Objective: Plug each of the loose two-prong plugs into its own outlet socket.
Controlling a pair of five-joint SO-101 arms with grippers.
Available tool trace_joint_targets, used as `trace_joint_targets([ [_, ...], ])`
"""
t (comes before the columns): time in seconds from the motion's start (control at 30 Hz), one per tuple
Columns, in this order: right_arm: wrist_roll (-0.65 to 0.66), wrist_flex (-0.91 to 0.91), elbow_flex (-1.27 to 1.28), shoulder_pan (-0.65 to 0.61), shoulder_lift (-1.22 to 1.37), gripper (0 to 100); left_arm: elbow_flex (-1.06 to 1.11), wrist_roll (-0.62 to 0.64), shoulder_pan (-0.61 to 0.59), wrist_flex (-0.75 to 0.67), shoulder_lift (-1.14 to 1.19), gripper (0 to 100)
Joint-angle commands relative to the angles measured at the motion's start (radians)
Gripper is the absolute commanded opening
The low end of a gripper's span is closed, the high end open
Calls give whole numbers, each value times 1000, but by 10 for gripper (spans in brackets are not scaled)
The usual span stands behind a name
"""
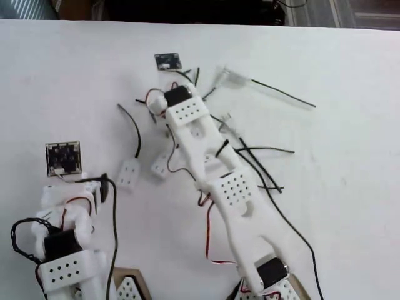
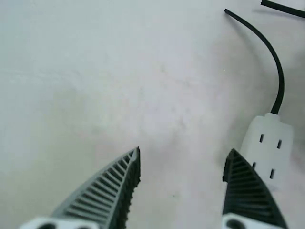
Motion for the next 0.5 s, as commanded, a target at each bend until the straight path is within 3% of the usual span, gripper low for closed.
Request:
trace_joint_targets([
  [0.0, 78, 142, -110, 10, -110, 18, -6, -6, -4, -12, -12, 283],
  [0.1, 124, 257, -187, 10, -130, 17, -6, -6, -4, -12, -12, 283],
  [0.23, 201, 263, -193, 36, -166, 17, -6, -6, -4, -12, -12, 283],
  [0.47, 316, 265, 140, 35, -392, 17, -6, -6, -4, -17, -12, 285],
])
